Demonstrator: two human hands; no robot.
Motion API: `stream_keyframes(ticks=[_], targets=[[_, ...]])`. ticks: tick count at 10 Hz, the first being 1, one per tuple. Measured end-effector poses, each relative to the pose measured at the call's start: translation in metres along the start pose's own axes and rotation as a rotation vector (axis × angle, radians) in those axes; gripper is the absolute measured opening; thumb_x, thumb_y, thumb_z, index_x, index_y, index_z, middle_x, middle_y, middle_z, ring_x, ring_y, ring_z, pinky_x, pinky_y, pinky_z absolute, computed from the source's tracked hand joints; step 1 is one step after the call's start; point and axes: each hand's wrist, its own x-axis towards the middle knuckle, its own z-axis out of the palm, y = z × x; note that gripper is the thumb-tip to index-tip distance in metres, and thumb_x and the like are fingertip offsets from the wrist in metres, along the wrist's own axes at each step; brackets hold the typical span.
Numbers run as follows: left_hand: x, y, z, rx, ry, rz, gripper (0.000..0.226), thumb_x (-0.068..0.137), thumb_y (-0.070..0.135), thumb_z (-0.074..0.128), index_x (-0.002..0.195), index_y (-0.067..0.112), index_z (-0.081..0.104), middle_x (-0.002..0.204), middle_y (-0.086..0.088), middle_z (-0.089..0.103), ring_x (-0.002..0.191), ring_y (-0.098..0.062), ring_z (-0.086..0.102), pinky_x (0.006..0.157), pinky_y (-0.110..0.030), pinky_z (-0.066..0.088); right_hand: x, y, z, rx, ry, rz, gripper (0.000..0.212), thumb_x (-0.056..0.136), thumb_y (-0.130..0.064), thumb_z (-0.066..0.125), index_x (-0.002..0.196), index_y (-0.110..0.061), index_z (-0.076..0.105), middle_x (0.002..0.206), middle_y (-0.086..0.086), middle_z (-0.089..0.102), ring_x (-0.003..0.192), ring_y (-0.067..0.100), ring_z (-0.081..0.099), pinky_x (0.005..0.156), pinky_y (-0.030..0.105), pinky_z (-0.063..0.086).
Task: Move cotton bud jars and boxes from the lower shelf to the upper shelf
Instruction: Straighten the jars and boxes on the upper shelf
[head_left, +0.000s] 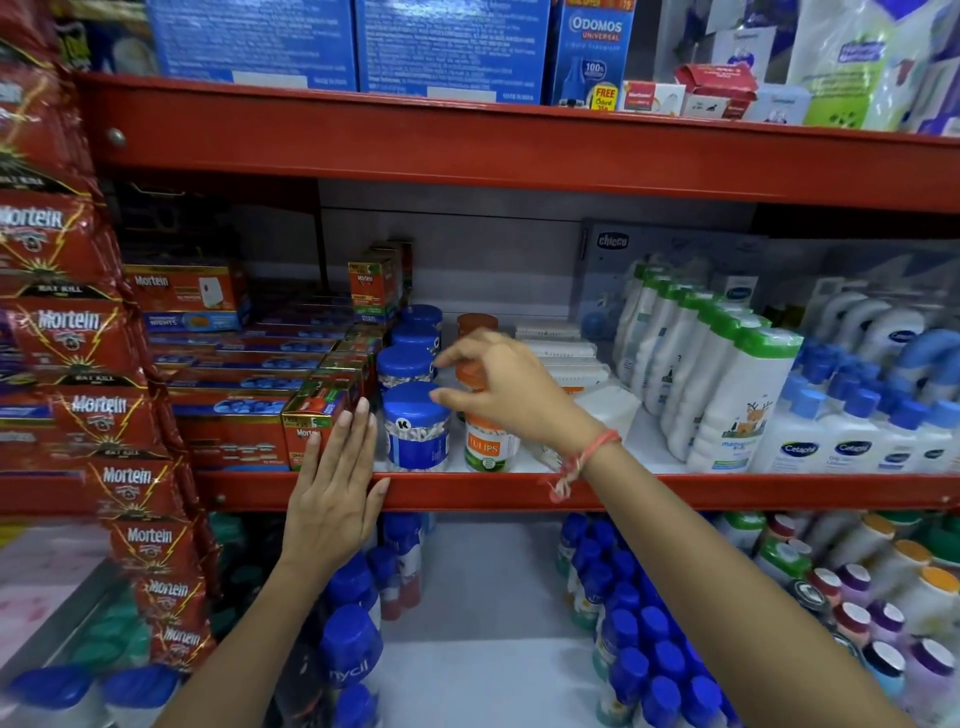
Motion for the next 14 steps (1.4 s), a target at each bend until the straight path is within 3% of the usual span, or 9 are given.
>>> stream_keyframes(ticks=[2, 3, 4, 5, 6, 7, 8, 11, 14], targets=[[-0.002, -0.002, 0.005, 0.006, 0.023, 0.014, 0.063, 0.103, 0.04, 0.016, 0.152, 0.001, 0.008, 0.162, -0.013, -0.002, 0.151, -0.025, 0.001, 0.123, -0.042, 0.001, 0.037, -0.018, -0.008, -0.105, -0.403, -0.025, 0.069, 0.08, -0.049, 0.07, 0.137, -0.014, 0.052, 0.142, 0.004, 0.053, 0.13, 0.019, 0.048, 0.103, 0.029, 0.039], [-0.002, -0.002, 0.006, -0.013, 0.047, 0.014, 0.063, 0.103, 0.039, 0.016, 0.152, 0.002, 0.007, 0.162, -0.012, -0.003, 0.151, -0.024, 0.0, 0.123, -0.042, 0.001, 0.048, -0.026, 0.004, -0.342, -0.413, 0.044, 0.078, 0.075, -0.071, 0.06, 0.115, -0.004, 0.065, 0.117, 0.011, 0.067, 0.114, 0.026, 0.058, 0.094, 0.039, 0.05], [-0.001, -0.003, 0.007, -0.029, 0.061, 0.022, 0.063, 0.103, 0.04, 0.016, 0.153, 0.002, 0.005, 0.162, -0.012, -0.004, 0.151, -0.024, 0.0, 0.123, -0.042, 0.0, 0.056, -0.03, 0.013, -0.443, -0.453, 0.094, 0.064, 0.077, -0.072, 0.055, 0.059, -0.012, 0.043, 0.069, 0.002, 0.042, 0.097, 0.026, 0.054, 0.075, 0.035, 0.045], [-0.002, -0.003, 0.008, -0.023, 0.072, 0.026, 0.064, 0.103, 0.04, 0.016, 0.153, 0.002, 0.004, 0.162, -0.012, -0.005, 0.151, -0.024, -0.001, 0.123, -0.042, -0.001, 0.058, -0.036, 0.011, -0.431, -0.502, 0.071, 0.059, 0.082, -0.063, 0.058, 0.056, -0.017, 0.031, 0.064, -0.001, 0.031, 0.087, 0.022, 0.044, 0.062, 0.031, 0.036], [-0.003, -0.004, 0.01, -0.011, 0.088, 0.026, 0.064, 0.103, 0.039, 0.016, 0.152, 0.001, 0.003, 0.162, -0.013, -0.005, 0.151, -0.024, -0.002, 0.123, -0.042, -0.001, 0.064, -0.036, 0.012, -0.376, -0.588, 0.055, 0.043, 0.082, -0.055, 0.062, 0.077, -0.013, 0.059, 0.079, 0.003, 0.056, 0.093, 0.021, 0.047, 0.065, 0.031, 0.045], [-0.003, -0.005, 0.012, -0.012, 0.095, 0.03, 0.064, 0.103, 0.04, 0.016, 0.153, 0.002, 0.003, 0.162, -0.013, -0.006, 0.151, -0.024, -0.002, 0.123, -0.042, -0.001, 0.066, -0.033, 0.008, -0.317, -0.641, 0.029, 0.068, 0.081, -0.048, 0.066, 0.138, -0.014, 0.05, 0.137, 0.005, 0.055, 0.123, 0.023, 0.05, 0.097, 0.033, 0.047], [-0.002, -0.005, 0.012, -0.008, 0.095, 0.034, 0.064, 0.103, 0.04, 0.015, 0.153, 0.002, 0.002, 0.162, -0.012, -0.006, 0.151, -0.024, -0.002, 0.123, -0.042, -0.002, 0.068, -0.03, 0.005, -0.221, -0.678, -0.031, 0.074, 0.081, -0.036, 0.071, 0.146, -0.019, 0.039, 0.149, 0.0, 0.043, 0.133, 0.018, 0.044, 0.102, 0.027, 0.04], [-0.004, -0.006, 0.012, -0.03, 0.089, 0.032, 0.064, 0.103, 0.041, 0.016, 0.153, 0.003, 0.002, 0.162, -0.011, -0.006, 0.151, -0.024, -0.002, 0.123, -0.041, -0.002, 0.067, -0.029, 0.021, -0.359, -0.489, 0.023, 0.081, 0.071, -0.073, 0.062, 0.114, -0.004, 0.066, 0.116, 0.011, 0.065, 0.11, 0.024, 0.051, 0.087, 0.038, 0.05], [-0.003, -0.006, 0.012, -0.048, 0.093, 0.028, 0.065, 0.103, 0.041, 0.016, 0.152, 0.002, 0.001, 0.162, -0.012, -0.007, 0.151, -0.024, -0.002, 0.123, -0.041, -0.001, 0.065, -0.03, 0.02, -0.27, -0.451, 0.002, 0.075, 0.068, -0.067, 0.069, 0.11, -0.005, 0.07, 0.111, 0.006, 0.069, 0.096, 0.019, 0.054, 0.088, 0.041, 0.054]])
